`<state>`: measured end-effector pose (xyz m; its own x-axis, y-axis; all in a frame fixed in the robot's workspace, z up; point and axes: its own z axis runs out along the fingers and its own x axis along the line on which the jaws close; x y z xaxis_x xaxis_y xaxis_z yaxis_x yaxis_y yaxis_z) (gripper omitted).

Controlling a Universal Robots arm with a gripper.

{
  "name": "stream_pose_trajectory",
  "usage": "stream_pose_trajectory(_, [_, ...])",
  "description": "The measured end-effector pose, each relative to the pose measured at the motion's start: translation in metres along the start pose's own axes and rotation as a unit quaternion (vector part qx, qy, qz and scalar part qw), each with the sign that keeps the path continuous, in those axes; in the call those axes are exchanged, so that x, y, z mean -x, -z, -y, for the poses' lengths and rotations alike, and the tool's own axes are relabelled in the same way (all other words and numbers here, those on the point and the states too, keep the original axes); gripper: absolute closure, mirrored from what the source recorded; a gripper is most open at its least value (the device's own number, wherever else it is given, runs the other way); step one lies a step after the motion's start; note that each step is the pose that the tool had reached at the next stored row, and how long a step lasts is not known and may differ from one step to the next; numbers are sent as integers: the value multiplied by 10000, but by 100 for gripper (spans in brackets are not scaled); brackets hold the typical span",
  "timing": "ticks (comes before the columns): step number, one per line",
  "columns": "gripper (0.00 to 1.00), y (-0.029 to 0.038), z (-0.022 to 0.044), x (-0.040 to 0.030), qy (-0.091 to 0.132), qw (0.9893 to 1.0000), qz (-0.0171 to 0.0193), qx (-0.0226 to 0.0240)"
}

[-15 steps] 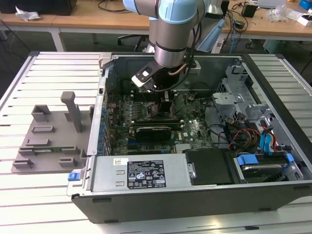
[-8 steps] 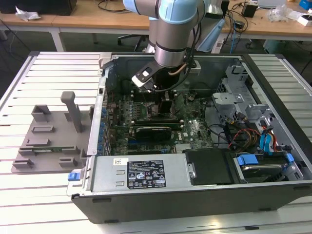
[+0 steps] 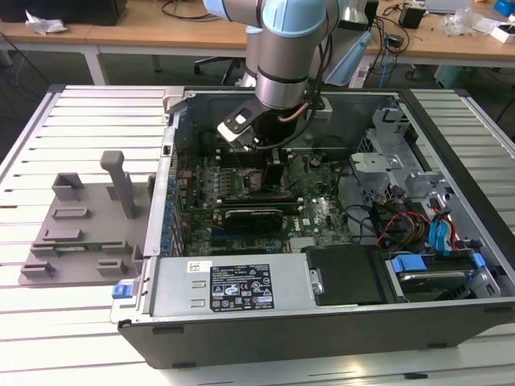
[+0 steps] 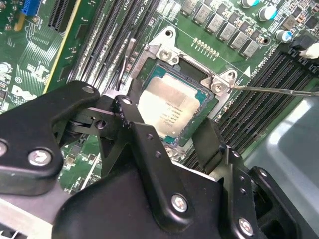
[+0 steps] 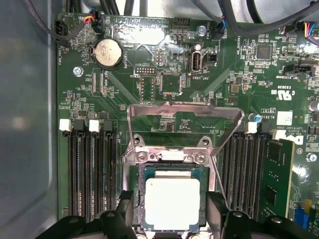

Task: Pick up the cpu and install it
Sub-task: 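Place the cpu into insertion slot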

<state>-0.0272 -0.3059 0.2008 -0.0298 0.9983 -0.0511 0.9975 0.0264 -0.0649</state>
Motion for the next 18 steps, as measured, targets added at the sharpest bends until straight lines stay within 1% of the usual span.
stream_pose_trajectory(8, [32,-22,0,-16,0,10000,-1,0])
stream_pose_trajectory(15, [32,-38,2,-48,2,10000,-2,0])
stream_pose_trajectory(18, [32,-33,5,-45,-1,10000,2,0])
